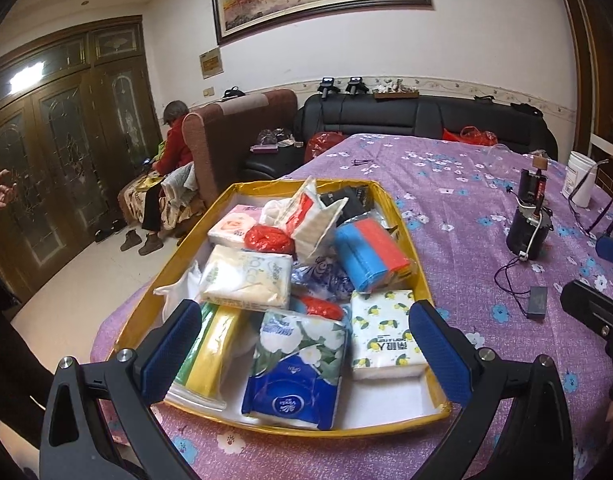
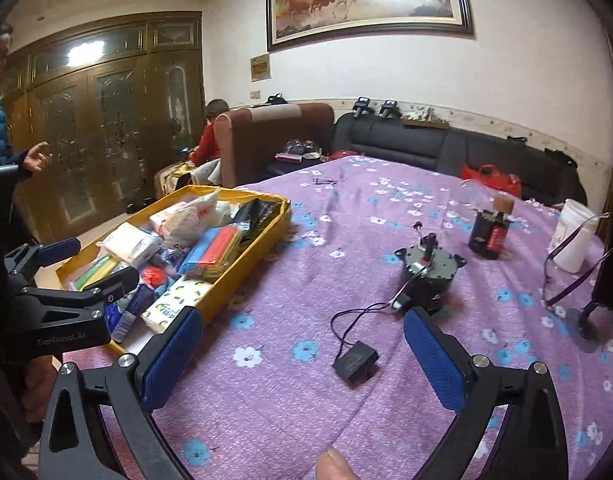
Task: Organize soft objects
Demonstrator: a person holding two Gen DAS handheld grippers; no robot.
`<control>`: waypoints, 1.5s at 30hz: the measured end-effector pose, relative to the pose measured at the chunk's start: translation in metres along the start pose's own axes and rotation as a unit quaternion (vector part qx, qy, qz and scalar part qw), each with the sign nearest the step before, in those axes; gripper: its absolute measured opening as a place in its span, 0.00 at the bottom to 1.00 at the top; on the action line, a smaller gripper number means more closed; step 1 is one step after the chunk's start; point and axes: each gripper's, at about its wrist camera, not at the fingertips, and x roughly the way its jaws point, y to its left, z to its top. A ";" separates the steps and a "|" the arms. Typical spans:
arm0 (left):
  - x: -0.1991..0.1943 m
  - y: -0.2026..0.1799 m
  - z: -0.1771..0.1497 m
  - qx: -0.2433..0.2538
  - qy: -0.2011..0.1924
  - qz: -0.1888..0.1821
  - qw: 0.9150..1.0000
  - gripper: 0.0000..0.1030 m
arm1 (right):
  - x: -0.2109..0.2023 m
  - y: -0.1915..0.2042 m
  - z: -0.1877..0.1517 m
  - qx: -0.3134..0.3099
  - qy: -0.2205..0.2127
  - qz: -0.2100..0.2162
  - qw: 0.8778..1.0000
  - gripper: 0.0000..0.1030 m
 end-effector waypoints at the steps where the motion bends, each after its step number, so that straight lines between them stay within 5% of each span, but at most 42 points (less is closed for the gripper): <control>1: 0.000 0.001 0.000 -0.001 -0.002 0.002 1.000 1.00 | 0.000 0.000 0.000 0.002 -0.001 0.006 1.000 0.99; 45: -0.014 0.005 0.001 0.004 -0.033 0.012 0.999 1.00 | 0.009 0.013 -0.008 -0.025 0.021 0.033 0.999 0.99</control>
